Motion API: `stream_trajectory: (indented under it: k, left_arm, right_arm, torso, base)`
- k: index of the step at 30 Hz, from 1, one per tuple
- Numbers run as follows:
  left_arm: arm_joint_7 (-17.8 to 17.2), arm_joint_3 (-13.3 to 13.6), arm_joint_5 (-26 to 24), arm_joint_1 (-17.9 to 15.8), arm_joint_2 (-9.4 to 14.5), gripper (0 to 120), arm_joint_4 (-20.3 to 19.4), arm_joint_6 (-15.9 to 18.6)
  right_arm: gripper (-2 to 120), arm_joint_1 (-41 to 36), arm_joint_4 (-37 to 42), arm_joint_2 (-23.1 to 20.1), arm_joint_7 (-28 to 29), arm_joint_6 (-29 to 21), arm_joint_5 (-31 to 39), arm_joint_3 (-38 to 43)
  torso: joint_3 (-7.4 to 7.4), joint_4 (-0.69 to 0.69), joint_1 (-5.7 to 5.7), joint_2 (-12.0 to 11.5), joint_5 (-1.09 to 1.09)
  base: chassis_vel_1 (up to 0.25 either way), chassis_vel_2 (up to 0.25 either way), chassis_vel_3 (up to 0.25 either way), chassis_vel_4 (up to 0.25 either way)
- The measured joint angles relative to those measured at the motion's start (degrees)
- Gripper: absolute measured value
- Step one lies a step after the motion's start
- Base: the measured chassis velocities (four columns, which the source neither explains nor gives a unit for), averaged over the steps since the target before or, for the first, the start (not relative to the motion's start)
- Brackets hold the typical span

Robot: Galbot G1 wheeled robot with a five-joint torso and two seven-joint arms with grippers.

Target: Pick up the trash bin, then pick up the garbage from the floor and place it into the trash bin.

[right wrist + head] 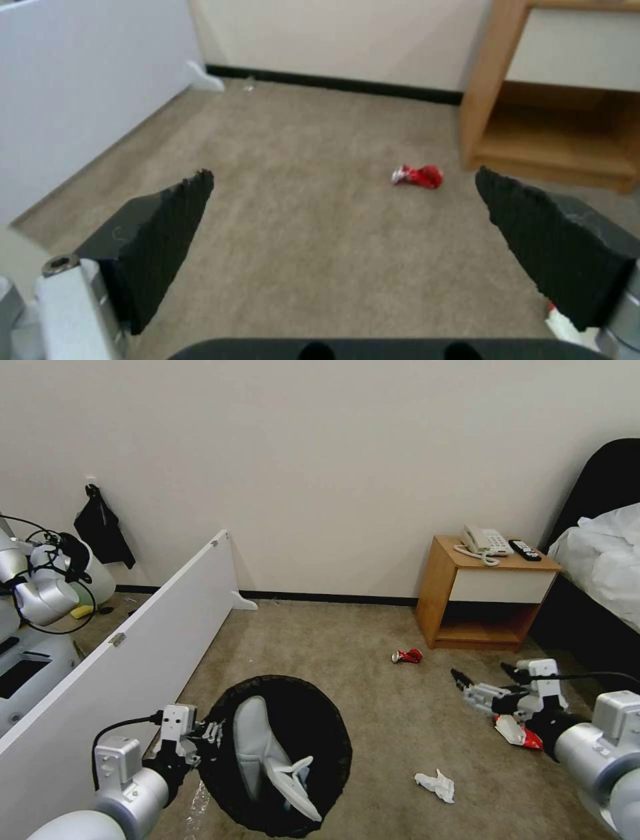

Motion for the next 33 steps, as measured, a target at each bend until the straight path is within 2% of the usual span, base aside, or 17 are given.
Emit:
stream_trajectory:
  k: [4, 7, 11, 13, 17, 19, 20, 22, 25, 33]
  left_arm:
    - [0.49, -1.99, 0.09, 0.35, 0.08, 4, 1.14, -0.48]
    - [1.07, -3.28, 1.53, 0.57, -0.27, 4, 2.45, -1.54]
    - [1.11, -4.56, 1.46, 0.57, -0.91, 4, 2.93, -1.84]
    - [0.86, -6.5, 0.09, 0.68, -1.13, 4, 3.1, -1.86]
    - [0.48, -8.11, -1.48, 0.84, -0.93, 4, 3.05, -1.57]
    - [0.14, -9.6, -2.58, 0.83, -0.76, 4, 2.89, -1.29]
    - [0.14, -9.6, -2.58, 0.83, -0.76, 4, 2.89, -1.29]
    - [-0.17, -11.32, -3.67, 1.01, -0.22, 4, 2.74, -0.97]
    - [-0.33, -12.73, -4.59, 1.37, -0.03, 4, 2.39, -0.76]
    - [-0.39, -13.7, -4.79, 2.54, -0.62, 4, 1.59, -0.71]
  right_arm:
    - [100, -0.44, -0.84, 0.33, -1.19, -0.12, -1.49, -0.79]
    - [100, -1.63, -2.69, 0.07, -3.58, 5.13, -5.08, -2.2]
    - [100, -1.82, -3.05, 0.03, -4.53, 6.15, -5.7, -2.68]
    - [100, -1.31, -3.1, -0.2, -4.46, 4.77, -7.16, -3.47]
    - [100, -0.02, -3.0, -0.46, -3.82, 2.87, -9.75, -4.61]
    - [100, 1.3, -3.14, -0.75, -7.67, 0.73, -6.89, -4.74]
    - [100, 1.3, -3.14, -0.75, -7.67, 0.73, -6.89, -4.74]
    - [100, 3.51, -4.1, -1.6, -12.81, -1.23, -3.32, -5.89]
    - [100, 5.89, -5.39, -2.14, -14.35, -0.95, -3.34, -8.13]
    - [100, 12.69, -8.23, -4.03, -13.94, -3.02, -0.37, -17.02]
  torso:
    - [0.0, 0.0, 0.0, 0.0, 0.0]
    - [0.0, -0.01, 0.0, 0.0, 0.0]
    - [0.0, -0.01, 0.0, 0.0, 0.0]
    - [0.0, -0.02, 0.0, 0.0, 0.0]
    - [0.0, -0.01, 0.0, 0.0, 0.0]
    - [0.0, -0.01, 0.0, 0.0, 0.0]
    - [0.0, -0.01, 0.0, 0.0, 0.0]
    - [0.0, -0.01, 0.0, 0.0, -0.01]
    - [0.0, 0.0, 0.0, 0.0, 0.0]
    - [0.0, 0.01, 0.0, 0.0, 0.0]
  base:
    - [0.0, 0.0, 0.0, 0.0]
    - [0.0, 0.0, 0.0, 0.0]
    - [0.0, 0.0, 0.0, 0.0]
    - [0.0, 0.0, 0.0, 0.0]
    - [0.0, 0.0, 0.0, 0.0]
    - [0.0, 0.0, 0.0, 0.0]
    - [0.0, 0.0, 0.0, 0.0]
    - [0.0, 0.0, 0.0, 0.0]
    - [0.0, 0.0, 0.0, 0.0]
    - [0.0, 0.0, 0.0, 0.0]
